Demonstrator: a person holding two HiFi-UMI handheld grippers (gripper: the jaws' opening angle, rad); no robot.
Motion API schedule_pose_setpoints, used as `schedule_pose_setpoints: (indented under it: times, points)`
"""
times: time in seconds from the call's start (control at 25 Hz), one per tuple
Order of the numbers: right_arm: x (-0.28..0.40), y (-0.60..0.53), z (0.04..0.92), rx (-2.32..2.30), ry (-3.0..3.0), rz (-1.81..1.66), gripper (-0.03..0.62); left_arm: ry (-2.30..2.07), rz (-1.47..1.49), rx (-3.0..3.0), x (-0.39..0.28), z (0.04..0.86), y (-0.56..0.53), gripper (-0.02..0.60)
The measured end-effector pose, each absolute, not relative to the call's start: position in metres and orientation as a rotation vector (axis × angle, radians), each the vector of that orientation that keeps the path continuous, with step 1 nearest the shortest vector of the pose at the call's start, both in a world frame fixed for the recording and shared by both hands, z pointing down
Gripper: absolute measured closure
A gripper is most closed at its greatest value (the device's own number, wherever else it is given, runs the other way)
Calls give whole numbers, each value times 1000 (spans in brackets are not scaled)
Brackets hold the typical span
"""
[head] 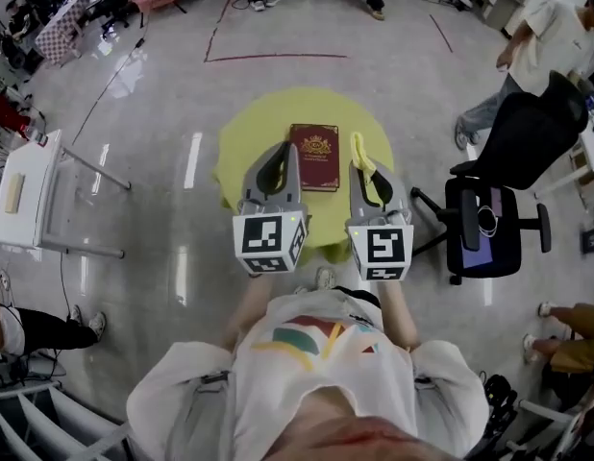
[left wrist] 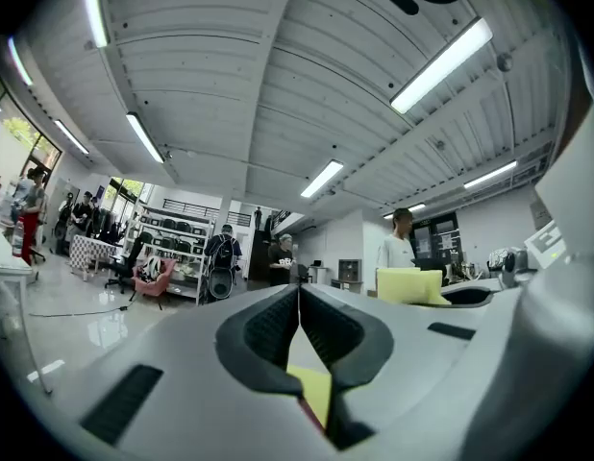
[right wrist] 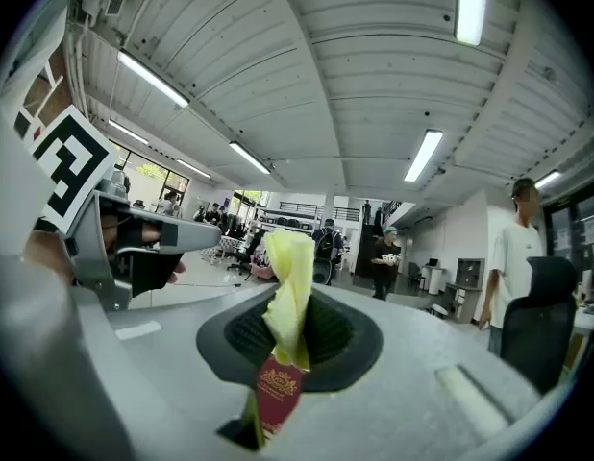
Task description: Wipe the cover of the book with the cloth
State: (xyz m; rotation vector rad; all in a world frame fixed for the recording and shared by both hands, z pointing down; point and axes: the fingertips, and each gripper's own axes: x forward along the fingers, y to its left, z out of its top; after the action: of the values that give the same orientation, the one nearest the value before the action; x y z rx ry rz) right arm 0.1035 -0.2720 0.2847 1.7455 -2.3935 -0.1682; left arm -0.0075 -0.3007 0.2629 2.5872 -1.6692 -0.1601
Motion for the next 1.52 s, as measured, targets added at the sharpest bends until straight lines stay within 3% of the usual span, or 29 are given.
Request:
schedule_pose_setpoints:
  times: [0.68,1.36,1.4,1.44,1.52]
  points:
    - [138,-315,295,1656,-2518,-104,565,-1834,-123,2483,12,265,-328,566]
    - [116,-347,283,1741,-2452,-167,565,-1695,-97,2538,-5,266,-381,561]
    - [115,-348,283,1740,-2449,-171,565,-1676,-94,2533,-6,269,-384,539]
    - [114,-349,283,1739,-2445,-173,565,-1652,-96,2525,-6,273,-388,474]
    - [115,-350,286,1740,-2432,-171,565,-1604,-106,2497,-8,284,-396,429]
